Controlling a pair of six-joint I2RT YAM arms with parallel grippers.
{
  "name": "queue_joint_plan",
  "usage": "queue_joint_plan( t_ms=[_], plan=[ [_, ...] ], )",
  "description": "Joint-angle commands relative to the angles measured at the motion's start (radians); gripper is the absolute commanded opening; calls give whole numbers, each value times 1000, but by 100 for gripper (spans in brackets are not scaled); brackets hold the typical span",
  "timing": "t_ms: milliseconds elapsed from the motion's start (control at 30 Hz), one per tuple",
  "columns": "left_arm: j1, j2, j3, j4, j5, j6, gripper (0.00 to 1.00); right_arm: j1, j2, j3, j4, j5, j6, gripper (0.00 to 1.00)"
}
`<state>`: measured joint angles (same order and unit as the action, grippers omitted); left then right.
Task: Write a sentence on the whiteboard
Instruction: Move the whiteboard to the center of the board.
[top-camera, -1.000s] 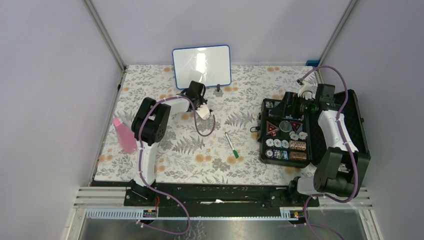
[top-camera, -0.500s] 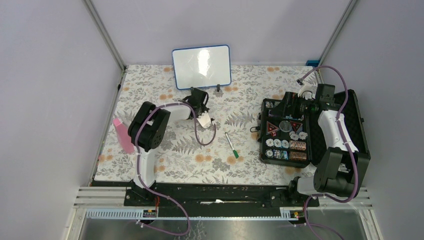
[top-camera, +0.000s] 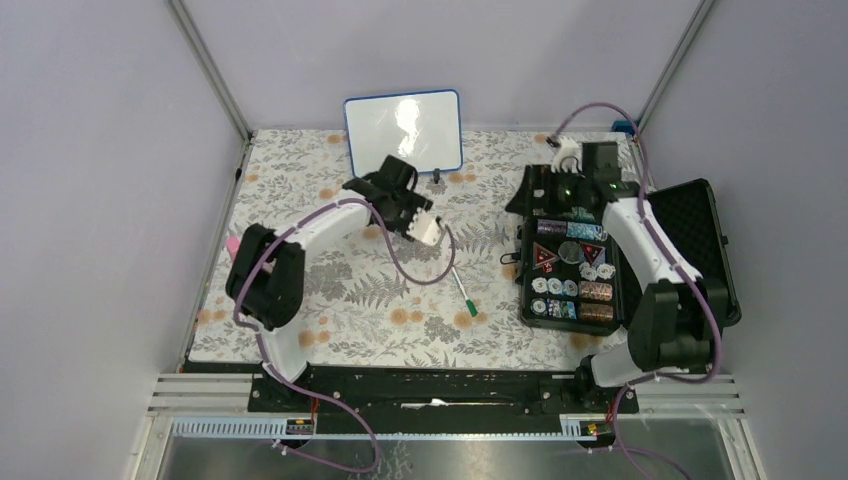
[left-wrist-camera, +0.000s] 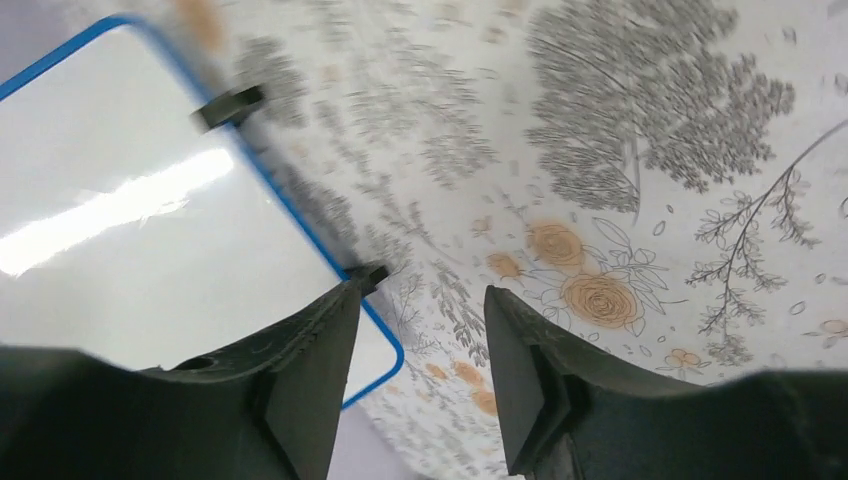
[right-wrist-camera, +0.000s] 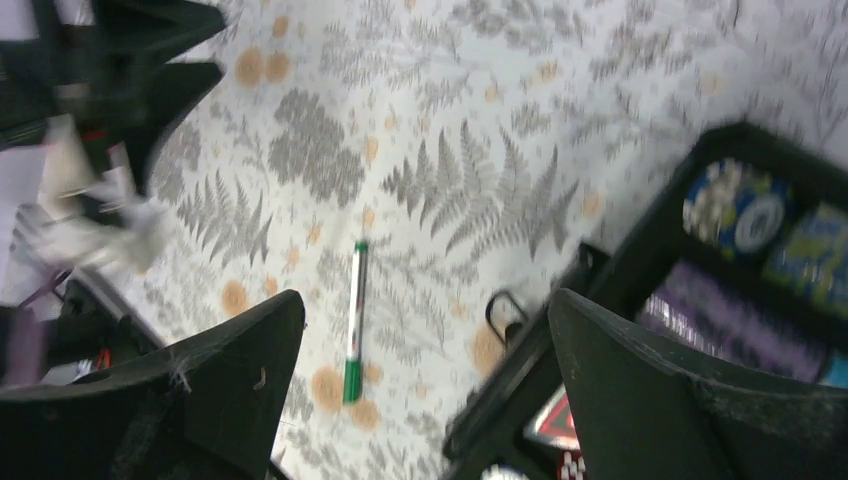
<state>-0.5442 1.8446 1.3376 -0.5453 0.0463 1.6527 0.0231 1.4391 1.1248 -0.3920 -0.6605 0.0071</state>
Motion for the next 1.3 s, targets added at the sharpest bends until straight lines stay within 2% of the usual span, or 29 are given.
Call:
queue_joint_plan(
  t_ms=[0,100,200,400,500,633,767,967,1267],
  plan=[
    [64,-144,119,-125,274,-428,57,124,144,190,65,239,96,99],
    [128,-196,149,-125,363,-624,61,204,249,277,92,336,136,99],
    [207,-240,167,-81,425,-835,70,274,354,363,111,412,159,99],
    [371,-300,187,63,472,-1307,79,354,584,592,111,474,227,85],
    [423,-332,181,99,477,-1437,85,400,677,698,116,543,242,79],
    [453,-395,114,183,417,-1563,91,454,774,799,116,617,253,73],
    [458,-432,83,210,368,-1637,92,481,868,895,109,655,254,69],
    [461,-462,66,221,343,-1650,92,483,976,1019,70,683,263,61],
    [463,-493,43,227,340,-1661,93,482,1065,1110,53,710,273,56]
  ],
)
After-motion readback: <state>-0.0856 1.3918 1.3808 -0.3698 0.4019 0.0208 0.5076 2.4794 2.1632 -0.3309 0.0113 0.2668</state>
